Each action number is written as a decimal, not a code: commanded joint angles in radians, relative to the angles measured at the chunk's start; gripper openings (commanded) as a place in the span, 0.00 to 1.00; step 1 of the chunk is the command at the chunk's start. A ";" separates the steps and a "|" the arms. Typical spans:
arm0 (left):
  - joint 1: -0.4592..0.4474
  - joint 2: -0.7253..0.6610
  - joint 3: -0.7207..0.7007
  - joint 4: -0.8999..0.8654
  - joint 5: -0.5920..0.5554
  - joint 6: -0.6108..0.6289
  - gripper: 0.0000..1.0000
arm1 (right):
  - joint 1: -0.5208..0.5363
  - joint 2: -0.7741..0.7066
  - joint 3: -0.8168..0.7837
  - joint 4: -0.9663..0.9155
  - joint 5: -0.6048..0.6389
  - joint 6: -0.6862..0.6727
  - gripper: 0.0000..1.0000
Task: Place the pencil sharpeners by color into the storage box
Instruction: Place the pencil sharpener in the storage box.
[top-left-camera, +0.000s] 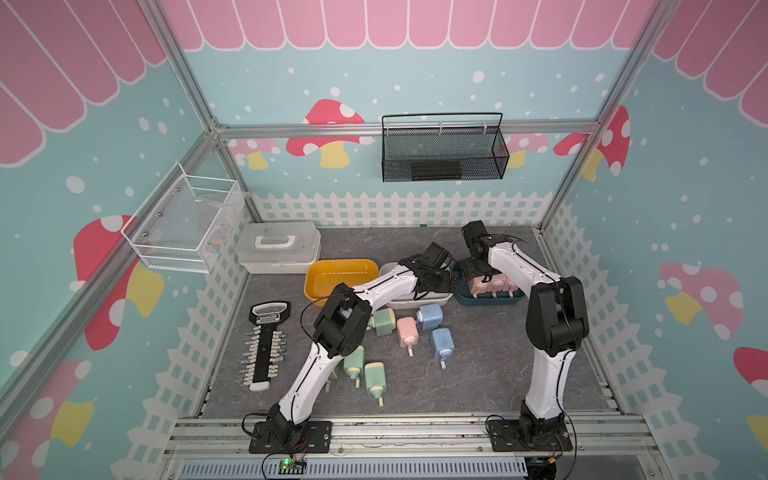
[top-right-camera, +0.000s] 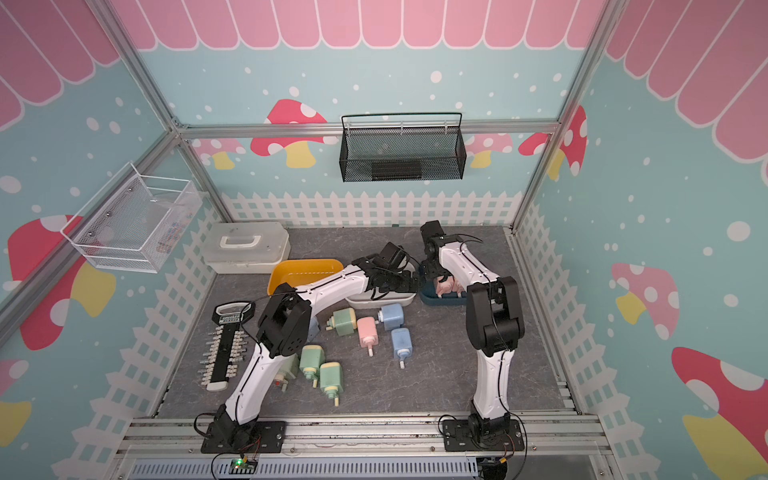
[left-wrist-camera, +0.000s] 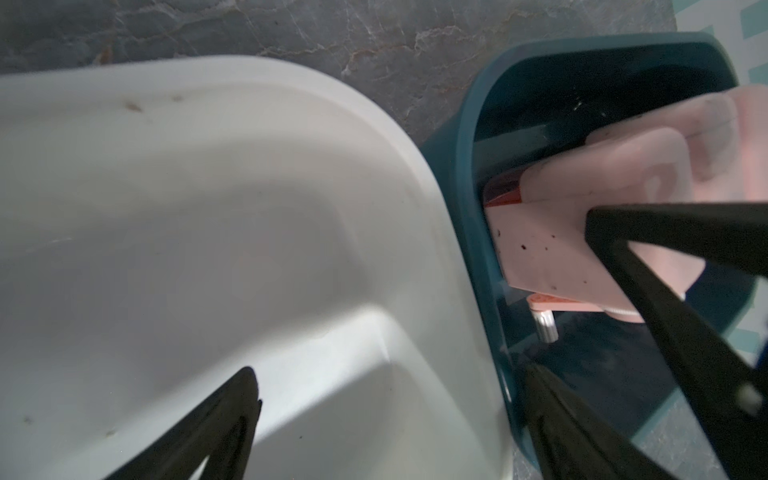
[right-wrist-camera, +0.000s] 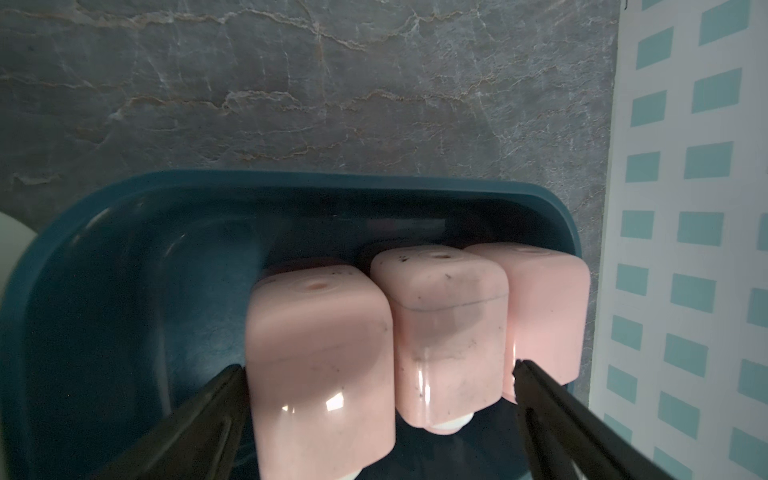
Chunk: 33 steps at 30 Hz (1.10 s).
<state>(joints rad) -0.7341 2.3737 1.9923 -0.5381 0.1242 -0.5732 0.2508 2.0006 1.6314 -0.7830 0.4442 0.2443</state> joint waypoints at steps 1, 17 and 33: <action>0.002 0.020 0.017 -0.013 0.003 -0.010 0.99 | 0.004 0.031 -0.010 0.000 0.065 0.011 0.99; 0.004 0.008 0.024 -0.030 0.028 0.005 0.99 | 0.005 0.015 -0.006 0.006 0.033 0.004 0.99; -0.008 -0.230 -0.150 -0.085 -0.183 0.005 0.99 | 0.028 -0.261 -0.170 0.107 0.031 -0.014 0.99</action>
<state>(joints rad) -0.7345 2.2173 1.8797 -0.6018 0.0105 -0.5652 0.2775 1.7660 1.4784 -0.6804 0.4561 0.2157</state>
